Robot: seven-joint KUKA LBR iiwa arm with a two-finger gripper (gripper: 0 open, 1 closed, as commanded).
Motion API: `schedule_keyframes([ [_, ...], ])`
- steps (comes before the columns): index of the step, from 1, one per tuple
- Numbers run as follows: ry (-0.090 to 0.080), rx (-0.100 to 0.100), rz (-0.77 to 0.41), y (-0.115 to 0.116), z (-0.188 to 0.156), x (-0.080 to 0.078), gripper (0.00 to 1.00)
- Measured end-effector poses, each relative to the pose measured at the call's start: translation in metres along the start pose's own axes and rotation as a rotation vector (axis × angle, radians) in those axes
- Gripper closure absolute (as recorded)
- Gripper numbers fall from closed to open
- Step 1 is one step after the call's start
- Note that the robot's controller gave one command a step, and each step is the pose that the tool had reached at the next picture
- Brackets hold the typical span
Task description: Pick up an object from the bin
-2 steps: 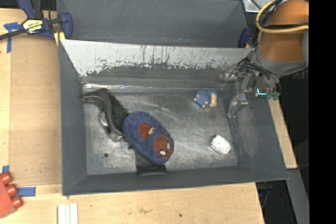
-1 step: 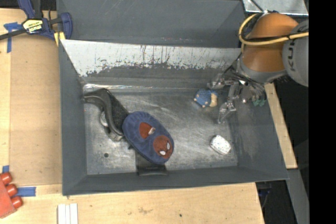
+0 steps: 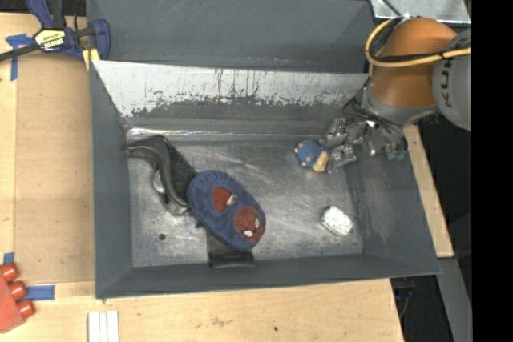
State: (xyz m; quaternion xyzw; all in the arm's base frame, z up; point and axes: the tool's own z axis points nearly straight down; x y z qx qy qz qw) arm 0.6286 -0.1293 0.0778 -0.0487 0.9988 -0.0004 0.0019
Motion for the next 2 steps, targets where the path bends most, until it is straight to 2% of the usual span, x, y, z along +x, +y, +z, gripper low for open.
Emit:
schedule_keyframes([
  [1,-0.009,0.003,-0.143,0.006,-0.118,-0.001,1.0],
  [2,-0.01,0.003,-0.155,0.017,-0.23,-0.001,1.0],
])
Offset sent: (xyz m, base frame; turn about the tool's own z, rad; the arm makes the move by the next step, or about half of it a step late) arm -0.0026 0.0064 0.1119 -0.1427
